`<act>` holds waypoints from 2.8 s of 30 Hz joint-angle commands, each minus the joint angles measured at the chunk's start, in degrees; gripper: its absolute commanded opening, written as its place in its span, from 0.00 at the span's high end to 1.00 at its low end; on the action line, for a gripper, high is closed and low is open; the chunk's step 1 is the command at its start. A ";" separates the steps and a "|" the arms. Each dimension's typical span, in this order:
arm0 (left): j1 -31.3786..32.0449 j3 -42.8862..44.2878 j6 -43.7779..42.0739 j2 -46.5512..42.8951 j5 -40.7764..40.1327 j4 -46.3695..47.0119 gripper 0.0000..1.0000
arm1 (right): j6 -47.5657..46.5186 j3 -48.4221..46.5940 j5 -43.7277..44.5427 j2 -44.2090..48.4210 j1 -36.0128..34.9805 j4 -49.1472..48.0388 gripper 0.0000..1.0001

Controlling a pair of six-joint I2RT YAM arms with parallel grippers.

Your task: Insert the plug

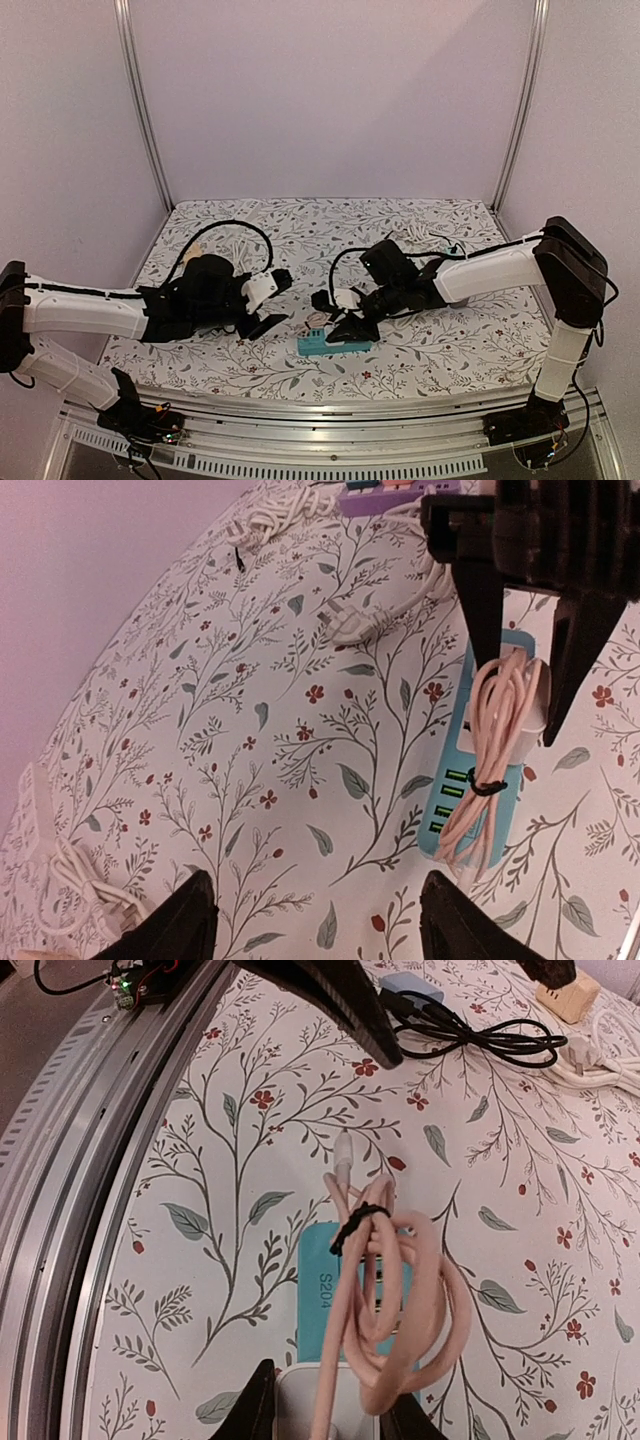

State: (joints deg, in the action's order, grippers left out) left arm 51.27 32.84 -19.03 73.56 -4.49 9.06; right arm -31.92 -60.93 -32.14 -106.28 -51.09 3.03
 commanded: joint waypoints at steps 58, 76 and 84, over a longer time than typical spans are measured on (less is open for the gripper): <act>-28.83 32.99 6.82 18.47 -6.15 -73.87 0.09 | 6.95 4.37 3.83 21.08 4.98 0.94 0.01; -30.81 24.75 -2.40 24.07 0.51 -61.49 0.10 | 6.14 11.44 3.75 23.78 5.29 -5.58 0.01; -30.86 25.85 -2.74 27.05 0.20 -60.80 0.40 | 6.08 13.01 3.49 24.25 5.65 -6.54 0.01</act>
State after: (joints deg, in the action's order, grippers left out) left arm 20.93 58.13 -21.17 99.09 -4.75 -53.67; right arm -25.78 -49.84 -28.12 -83.20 -45.78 -2.04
